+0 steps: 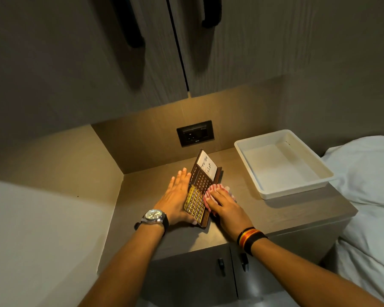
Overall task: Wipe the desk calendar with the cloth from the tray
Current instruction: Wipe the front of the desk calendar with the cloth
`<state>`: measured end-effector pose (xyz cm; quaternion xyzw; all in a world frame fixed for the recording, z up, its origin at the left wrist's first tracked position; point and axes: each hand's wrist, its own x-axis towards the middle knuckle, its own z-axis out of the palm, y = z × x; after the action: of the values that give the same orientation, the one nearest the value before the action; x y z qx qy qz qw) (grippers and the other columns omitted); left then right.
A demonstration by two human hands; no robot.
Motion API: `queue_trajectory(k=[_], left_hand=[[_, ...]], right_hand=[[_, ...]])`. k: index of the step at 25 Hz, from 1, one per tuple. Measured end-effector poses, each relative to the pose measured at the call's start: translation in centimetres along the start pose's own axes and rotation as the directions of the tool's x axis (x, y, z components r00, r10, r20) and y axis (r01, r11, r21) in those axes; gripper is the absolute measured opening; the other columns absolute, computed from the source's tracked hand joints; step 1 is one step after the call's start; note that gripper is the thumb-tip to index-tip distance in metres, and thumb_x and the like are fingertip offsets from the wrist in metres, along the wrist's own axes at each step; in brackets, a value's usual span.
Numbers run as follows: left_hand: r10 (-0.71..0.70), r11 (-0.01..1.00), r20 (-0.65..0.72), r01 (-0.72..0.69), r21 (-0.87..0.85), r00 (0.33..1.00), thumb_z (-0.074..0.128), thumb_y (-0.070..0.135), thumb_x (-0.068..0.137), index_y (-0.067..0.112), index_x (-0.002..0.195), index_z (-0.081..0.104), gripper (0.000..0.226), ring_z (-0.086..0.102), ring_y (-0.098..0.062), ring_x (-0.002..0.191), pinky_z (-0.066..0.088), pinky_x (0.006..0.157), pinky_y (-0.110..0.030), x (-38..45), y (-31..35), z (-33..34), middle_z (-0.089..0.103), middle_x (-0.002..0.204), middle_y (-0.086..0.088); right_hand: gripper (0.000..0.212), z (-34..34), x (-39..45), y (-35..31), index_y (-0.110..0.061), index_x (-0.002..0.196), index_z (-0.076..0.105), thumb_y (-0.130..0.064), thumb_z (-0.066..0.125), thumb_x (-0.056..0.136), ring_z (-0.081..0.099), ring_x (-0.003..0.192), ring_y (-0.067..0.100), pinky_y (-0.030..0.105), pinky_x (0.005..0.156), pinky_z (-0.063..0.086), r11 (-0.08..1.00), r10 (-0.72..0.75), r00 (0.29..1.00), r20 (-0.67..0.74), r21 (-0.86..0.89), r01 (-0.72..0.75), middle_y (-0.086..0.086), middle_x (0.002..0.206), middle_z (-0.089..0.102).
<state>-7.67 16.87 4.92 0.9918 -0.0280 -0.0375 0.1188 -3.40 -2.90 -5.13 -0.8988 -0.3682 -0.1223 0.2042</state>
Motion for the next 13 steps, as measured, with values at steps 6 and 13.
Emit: queue_trajectory(k=[6, 13], left_hand=[[-0.014, 0.999, 0.014, 0.013, 0.045, 1.0, 0.097, 0.046, 0.06, 0.011, 0.163, -0.011, 0.154, -0.018, -0.026, 0.158, -0.007, 0.13, -0.046, -0.2, 0.7, -0.6, -0.018, 0.172, -0.012], [0.005, 0.987, 0.001, -0.005, 0.159, 1.0, 0.072, 0.081, 0.069, 0.012, 0.164, -0.01, 0.143, -0.017, -0.024, 0.159, -0.018, 0.124, -0.041, 0.8, 0.7, -1.5, -0.016, 0.172, -0.01]], right_hand=[[0.065, -1.1, -3.0, -1.3, -0.018, 0.139, 0.053, -0.02, 0.078, 0.079, 0.034, 0.143, 0.032, 0.043, 0.107, 0.04, 0.975, -0.219, 0.975, 0.046, -0.018, 0.22, 0.009, 0.15, 0.045], [0.068, -9.2, 2.9, 3.9, -0.016, 0.144, 0.047, 0.005, 0.065, 0.082, 0.037, 0.141, 0.026, 0.038, 0.117, 0.029, 0.997, -0.062, 0.984, -0.169, 0.039, 0.07, 0.007, 0.148, 0.047]])
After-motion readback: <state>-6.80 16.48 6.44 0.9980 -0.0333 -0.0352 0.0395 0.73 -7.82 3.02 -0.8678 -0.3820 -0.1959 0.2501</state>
